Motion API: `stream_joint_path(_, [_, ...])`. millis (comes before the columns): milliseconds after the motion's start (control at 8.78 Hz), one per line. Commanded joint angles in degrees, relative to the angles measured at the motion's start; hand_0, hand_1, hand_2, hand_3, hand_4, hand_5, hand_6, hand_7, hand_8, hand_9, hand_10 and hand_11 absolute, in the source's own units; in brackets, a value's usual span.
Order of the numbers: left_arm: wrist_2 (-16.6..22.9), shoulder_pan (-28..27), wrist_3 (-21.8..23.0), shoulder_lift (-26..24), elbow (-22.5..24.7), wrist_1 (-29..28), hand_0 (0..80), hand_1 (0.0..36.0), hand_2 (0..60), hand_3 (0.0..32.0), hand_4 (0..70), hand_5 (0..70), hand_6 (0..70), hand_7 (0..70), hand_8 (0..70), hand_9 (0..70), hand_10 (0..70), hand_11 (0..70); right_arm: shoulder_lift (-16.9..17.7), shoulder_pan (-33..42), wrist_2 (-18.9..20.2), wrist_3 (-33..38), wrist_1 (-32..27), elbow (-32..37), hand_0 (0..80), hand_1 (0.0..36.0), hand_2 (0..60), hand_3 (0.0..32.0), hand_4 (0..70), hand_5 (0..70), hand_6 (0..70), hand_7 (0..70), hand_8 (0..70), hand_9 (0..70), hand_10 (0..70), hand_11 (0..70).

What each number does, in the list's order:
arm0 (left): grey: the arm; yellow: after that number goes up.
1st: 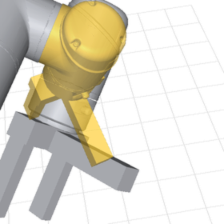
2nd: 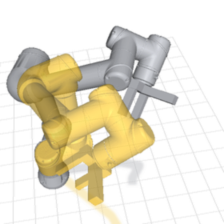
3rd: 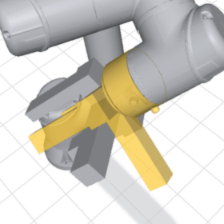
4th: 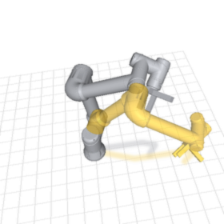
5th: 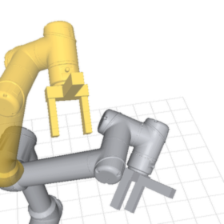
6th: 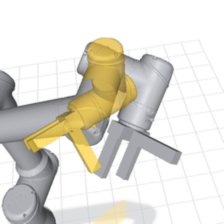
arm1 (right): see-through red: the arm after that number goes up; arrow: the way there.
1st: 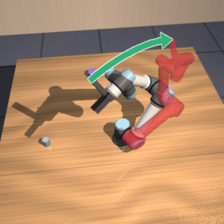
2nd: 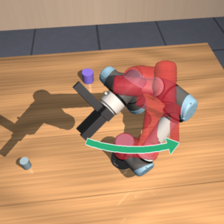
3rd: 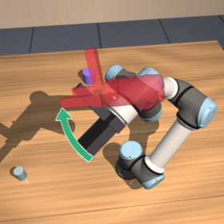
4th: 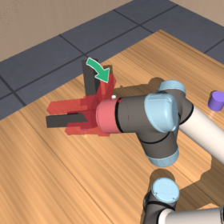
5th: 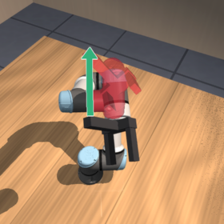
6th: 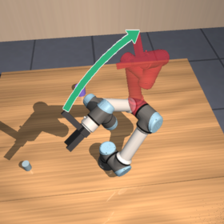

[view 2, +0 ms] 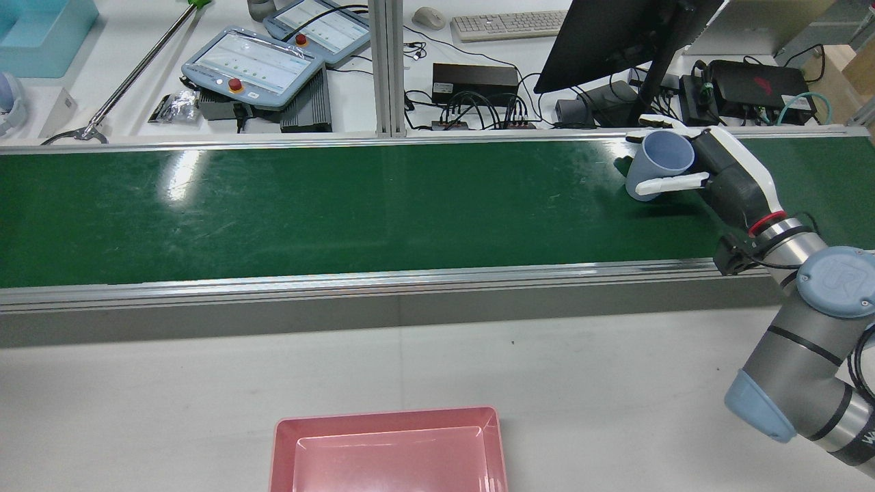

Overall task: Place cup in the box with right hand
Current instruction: 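Close the right hand fingers around the blue-grey cup on the belt, then lift the cup off the belt and carry it down over the pink tray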

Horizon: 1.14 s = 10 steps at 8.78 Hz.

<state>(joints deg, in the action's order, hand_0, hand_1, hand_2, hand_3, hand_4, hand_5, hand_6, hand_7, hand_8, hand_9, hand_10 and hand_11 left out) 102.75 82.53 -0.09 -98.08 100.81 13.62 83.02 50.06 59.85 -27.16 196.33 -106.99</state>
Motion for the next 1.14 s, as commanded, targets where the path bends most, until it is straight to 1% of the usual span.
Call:
stream_joint_path(0, [0.0, 0.0, 0.0, 0.0, 0.1, 0.0, 0.0, 0.0, 0.0, 0.0, 0.0, 0.0, 0.0, 0.0, 0.0, 0.0, 0.0, 0.0, 0.6, 1.2, -1.3, 0.0, 0.4, -0.2, 53.7, 32.8, 60.0, 0.0, 49.5, 13.3, 24.2, 70.0, 44.2, 69.9, 29.6, 44.1])
stream_joint_path(114, [0.0, 0.0, 0.0, 0.0, 0.0, 0.0, 0.0, 0.0, 0.0, 0.0, 0.0, 0.0, 0.0, 0.0, 0.0, 0.0, 0.0, 0.0, 0.6, 1.5, -1.3, 0.2, 0.4, -0.6, 51.9, 36.0, 60.0, 0.0, 70.0, 16.3, 35.7, 70.0, 62.6, 70.0, 45.8, 65.4])
stream_joint_path(228, [0.0, 0.0, 0.0, 0.0, 0.0, 0.0, 0.0, 0.0, 0.0, 0.0, 0.0, 0.0, 0.0, 0.0, 0.0, 0.0, 0.0, 0.0, 0.6, 1.5, -1.3, -0.1, 0.4, -2.5, 51.1, 36.0, 60.0, 0.0, 70.0, 16.5, 38.6, 70.0, 67.3, 70.0, 50.6, 70.0])
stream_joint_path(342, [0.0, 0.0, 0.1, 0.0, 0.1, 0.0, 0.0, 0.0, 0.0, 0.0, 0.0, 0.0, 0.0, 0.0, 0.0, 0.0, 0.0, 0.0, 0.6, 1.4, -1.3, -0.7, 0.8, -6.2, 53.0, 36.0, 60.0, 0.0, 70.0, 16.6, 38.6, 70.0, 67.3, 70.0, 50.8, 70.0])
stream_joint_path(456, [0.0, 0.0, 0.0, 0.0, 0.0, 0.0, 0.0, 0.0, 0.0, 0.0, 0.0, 0.0, 0.0, 0.0, 0.0, 0.0, 0.0, 0.0, 0.6, 0.8, -1.3, -3.8, 3.3, -12.3, 54.6, 36.0, 60.0, 0.0, 70.0, 16.5, 37.7, 70.0, 66.5, 70.0, 50.1, 70.0])
stream_joint_path(570, [0.0, 0.0, 0.0, 0.0, 0.0, 0.0, 0.0, 0.0, 0.0, 0.0, 0.0, 0.0, 0.0, 0.0, 0.0, 0.0, 0.0, 0.0, 0.6, -2.0, -1.5, -6.7, 6.4, -19.1, 54.8, 35.9, 60.0, 0.0, 70.0, 16.3, 36.8, 70.0, 65.8, 70.0, 49.2, 70.0])
stream_joint_path(684, [0.0, 0.0, 0.0, 0.0, 0.0, 0.0, 0.0, 0.0, 0.0, 0.0, 0.0, 0.0, 0.0, 0.0, 0.0, 0.0, 0.0, 0.0, 0.3, -5.5, -2.2, -10.3, 7.6, -24.6, 55.4, 35.3, 60.0, 0.0, 70.0, 16.1, 36.5, 70.0, 65.5, 70.0, 48.5, 69.1])
stream_joint_path(797, [0.0, 0.0, 0.0, 0.0, 0.0, 0.0, 0.0, 0.0, 0.0, 0.0, 0.0, 0.0, 0.0, 0.0, 0.0, 0.0, 0.0, 0.0, 0.3, -10.7, -5.2, -14.0, 8.0, -29.3, 55.0, 34.1, 60.0, 0.0, 70.0, 15.8, 36.0, 70.0, 64.8, 70.0, 48.3, 68.7])
stream_joint_path(911, [0.0, 0.0, 0.0, 0.1, 0.1, 0.0, 0.0, 0.0, 0.0, 0.0, 0.0, 0.0, 0.0, 0.0, 0.0, 0.0, 0.0, 0.0, 0.1, -17.6, -8.3, -17.6, 8.2, -32.2, 55.6, 33.3, 60.0, 0.0, 70.0, 15.7, 35.8, 70.0, 64.6, 70.0, 48.2, 68.6])
stream_joint_path(1025, [0.0, 0.0, 0.0, 0.0, 0.1, 0.0, 0.0, 0.0, 0.0, 0.0, 0.0, 0.0, 0.0, 0.0, 0.0, 0.0, 0.0, 0.0, -0.3, -26.1, -12.5, -21.7, 8.0, -33.2, 55.0, 33.8, 60.0, 0.0, 70.0, 15.4, 35.9, 70.0, 64.8, 70.0, 47.6, 67.6])
